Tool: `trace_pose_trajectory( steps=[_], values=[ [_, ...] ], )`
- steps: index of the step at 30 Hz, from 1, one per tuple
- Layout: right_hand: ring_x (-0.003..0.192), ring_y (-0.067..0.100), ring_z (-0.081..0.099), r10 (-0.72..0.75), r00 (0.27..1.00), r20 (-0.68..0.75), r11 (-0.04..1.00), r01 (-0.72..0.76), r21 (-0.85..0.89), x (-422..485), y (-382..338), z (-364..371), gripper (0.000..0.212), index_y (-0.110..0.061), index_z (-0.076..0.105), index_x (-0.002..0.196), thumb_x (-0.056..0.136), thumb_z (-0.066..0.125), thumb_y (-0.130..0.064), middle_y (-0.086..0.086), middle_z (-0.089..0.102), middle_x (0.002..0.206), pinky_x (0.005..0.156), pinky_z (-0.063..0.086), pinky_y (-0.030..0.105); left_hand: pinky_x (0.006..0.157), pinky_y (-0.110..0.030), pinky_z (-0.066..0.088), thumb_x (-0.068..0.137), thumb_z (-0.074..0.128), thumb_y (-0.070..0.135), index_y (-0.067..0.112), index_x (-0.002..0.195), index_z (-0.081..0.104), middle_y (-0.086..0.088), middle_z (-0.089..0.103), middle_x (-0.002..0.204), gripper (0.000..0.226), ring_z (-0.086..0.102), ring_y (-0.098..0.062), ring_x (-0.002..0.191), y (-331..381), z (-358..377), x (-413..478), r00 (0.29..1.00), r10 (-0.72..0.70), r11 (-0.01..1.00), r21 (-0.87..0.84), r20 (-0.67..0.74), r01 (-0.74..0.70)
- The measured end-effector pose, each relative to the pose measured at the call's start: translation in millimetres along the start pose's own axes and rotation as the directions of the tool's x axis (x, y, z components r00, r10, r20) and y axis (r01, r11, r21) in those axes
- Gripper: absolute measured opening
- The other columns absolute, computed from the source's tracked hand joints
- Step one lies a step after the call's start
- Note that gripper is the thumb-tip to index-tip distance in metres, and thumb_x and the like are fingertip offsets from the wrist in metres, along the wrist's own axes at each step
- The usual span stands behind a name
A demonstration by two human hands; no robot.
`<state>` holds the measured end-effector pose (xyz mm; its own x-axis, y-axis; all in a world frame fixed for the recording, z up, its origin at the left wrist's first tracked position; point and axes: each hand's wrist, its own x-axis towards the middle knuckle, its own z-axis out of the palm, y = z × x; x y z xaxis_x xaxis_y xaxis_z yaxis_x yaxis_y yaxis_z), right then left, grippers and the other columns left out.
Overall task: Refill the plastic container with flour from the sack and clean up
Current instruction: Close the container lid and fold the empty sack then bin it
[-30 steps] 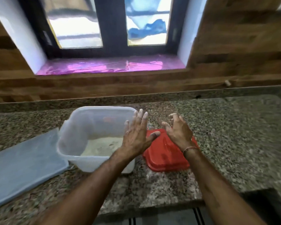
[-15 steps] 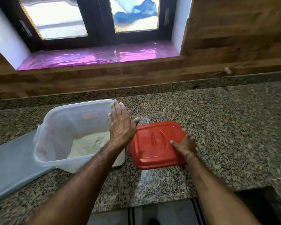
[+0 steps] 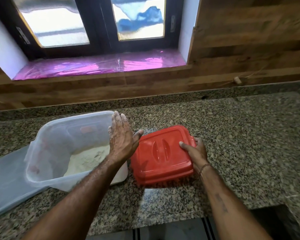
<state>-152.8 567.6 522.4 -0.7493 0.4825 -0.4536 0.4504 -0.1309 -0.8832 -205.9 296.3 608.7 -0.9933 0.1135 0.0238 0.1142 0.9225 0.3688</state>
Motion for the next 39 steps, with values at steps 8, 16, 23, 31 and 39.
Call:
trace_pose_trajectory(
  steps=[8, 16, 23, 31, 39],
  values=[
    [0.110, 0.032, 0.075, -0.168, 0.983, 0.077, 0.921, 0.128, 0.367, -13, -74, -61, 0.060, -0.020, 0.061, 0.140, 0.085, 0.085, -0.024, 0.012, 0.075, 0.126, 0.088, 0.062, 0.057, 0.127, -0.045, -0.015, 0.068, -0.001, 0.101, 0.015, 0.166, -0.005, -0.010, -0.017, 0.172, 0.131, -0.020, -0.022, 0.159, 7, -20, 7, 1.000, -0.026, 0.963, -0.266, 0.016, 0.030],
    [0.108, 0.032, 0.074, -0.355, 0.910, 0.212, 0.910, 0.285, 0.302, -59, -141, 7, 0.063, -0.011, 0.063, 0.136, 0.081, 0.087, -0.032, 0.016, 0.076, 0.121, 0.088, 0.063, 0.047, 0.105, -0.035, 0.053, 0.105, 0.052, 0.049, 0.035, 0.161, 0.032, 0.015, 0.037, 0.161, 0.061, 0.052, -0.009, 0.136, -12, -103, 7, 0.980, -0.131, 0.439, -0.895, -0.150, -0.078],
    [0.105, 0.022, 0.074, -0.412, 0.866, 0.283, 0.904, 0.428, 0.008, -101, -122, 145, 0.079, -0.027, 0.058, 0.127, 0.063, 0.082, -0.067, -0.001, 0.074, 0.114, 0.096, 0.060, 0.049, 0.105, -0.042, 0.054, 0.092, 0.073, 0.049, 0.026, 0.156, 0.044, 0.000, 0.060, 0.144, 0.074, 0.065, -0.021, 0.123, -141, -127, -33, 0.891, -0.439, 0.430, -0.897, -0.112, 0.099],
    [0.104, 0.023, 0.069, -0.319, 0.889, 0.328, 0.898, 0.394, -0.196, -142, -92, 208, 0.064, -0.019, 0.055, 0.127, 0.082, 0.077, -0.059, 0.004, 0.069, 0.117, 0.089, 0.061, 0.044, 0.108, -0.049, 0.052, 0.071, 0.080, 0.061, 0.028, 0.157, 0.041, -0.007, 0.055, 0.151, 0.100, 0.062, -0.028, 0.127, -220, -138, -54, 0.861, -0.509, 0.449, -0.847, 0.021, 0.286],
    [0.106, 0.028, 0.068, -0.289, 0.923, 0.254, 0.842, 0.371, -0.392, -153, -82, 218, 0.085, -0.024, 0.047, 0.136, 0.075, 0.056, -0.082, 0.006, 0.064, 0.123, 0.092, 0.060, 0.052, 0.115, -0.051, 0.044, 0.094, 0.066, 0.055, 0.027, 0.164, 0.026, -0.011, 0.042, 0.162, 0.086, 0.049, -0.034, 0.141, -232, -123, -50, 0.873, -0.477, 0.524, -0.766, 0.097, 0.372]
  ],
)
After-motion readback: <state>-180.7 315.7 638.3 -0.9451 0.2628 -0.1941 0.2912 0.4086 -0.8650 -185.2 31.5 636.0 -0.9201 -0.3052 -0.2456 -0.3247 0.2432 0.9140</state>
